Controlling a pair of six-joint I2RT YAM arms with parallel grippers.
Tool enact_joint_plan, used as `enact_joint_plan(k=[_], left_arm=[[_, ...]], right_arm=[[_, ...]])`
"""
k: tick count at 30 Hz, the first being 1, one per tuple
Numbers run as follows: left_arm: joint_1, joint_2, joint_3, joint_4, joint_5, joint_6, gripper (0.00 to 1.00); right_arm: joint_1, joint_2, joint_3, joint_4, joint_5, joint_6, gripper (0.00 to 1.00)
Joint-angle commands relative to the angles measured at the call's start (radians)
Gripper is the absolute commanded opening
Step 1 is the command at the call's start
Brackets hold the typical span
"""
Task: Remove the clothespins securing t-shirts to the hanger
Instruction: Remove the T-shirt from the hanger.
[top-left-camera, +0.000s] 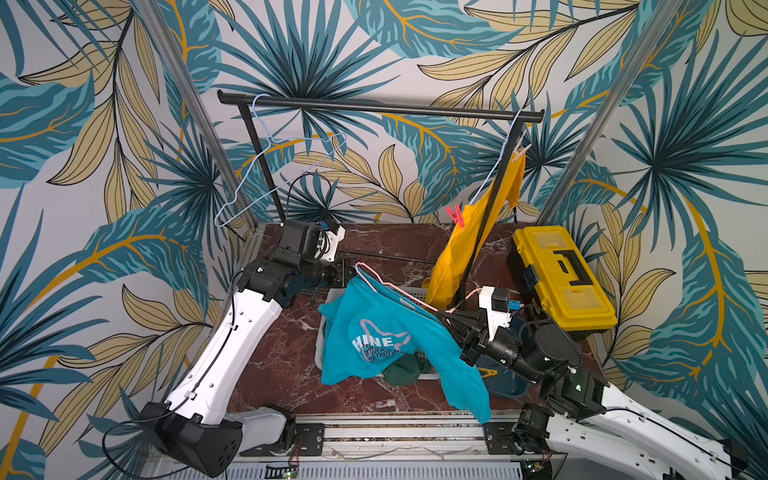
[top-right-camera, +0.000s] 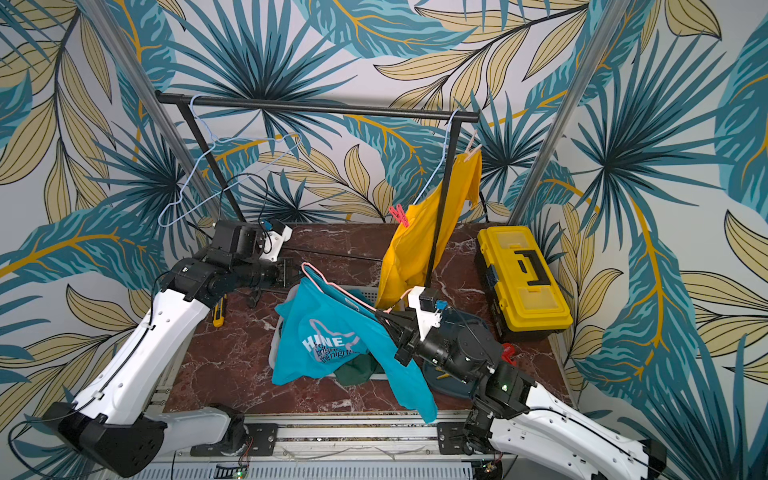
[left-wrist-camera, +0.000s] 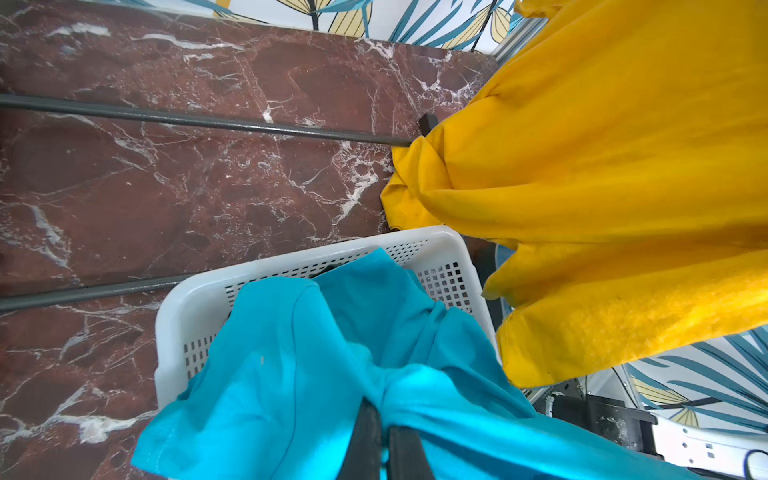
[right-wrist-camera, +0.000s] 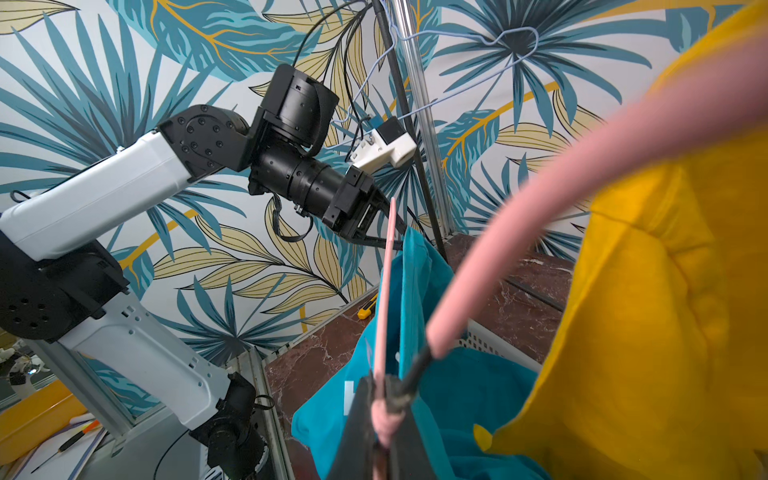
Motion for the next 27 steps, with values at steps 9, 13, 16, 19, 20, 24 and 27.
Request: enact_joint_plan(k=[9, 13, 16, 19, 20, 24, 27], left_arm=[[-0.013, -0.058, -0.107, 0.060, -0.123, 0.023, 0.00], [-0.012, -0.066, -0.116, 0.063, -0.148, 0.032, 0.00], [-0.009, -0.086, -0.132, 0.079, -0.161, 0.038, 0.00], [-0.009, -0.107, -0.147, 0.079, -0.176, 0.055, 0.00], [-0.009, -0.114, -0.150, 0.080, -0.185, 0.058, 0.00], [-0.008, -0.119, -0.161, 0.080, -0.169, 0.066, 0.00], [-0.008, -0.133, -0.181, 0.094, -0.119, 0.066, 0.00]], right_arm=[[0.012, 0.298, 0.124, 0.407, 0.088, -0.121, 0.00], [0.012, 0.437, 0.239, 0.468, 0.105, -0.179, 0.00], [0.010, 0.526, 0.307, 0.522, 0.143, -0.209, 0.00], [0.010, 0.602, 0.346, 0.631, 0.158, -0.226, 0.00], [0.010, 0.627, 0.360, 0.664, 0.167, -0.228, 0.00], [0.010, 0.715, 0.425, 0.753, 0.198, -0.234, 0.00], [0.010, 0.770, 0.486, 0.798, 0.183, -0.225, 0.00]])
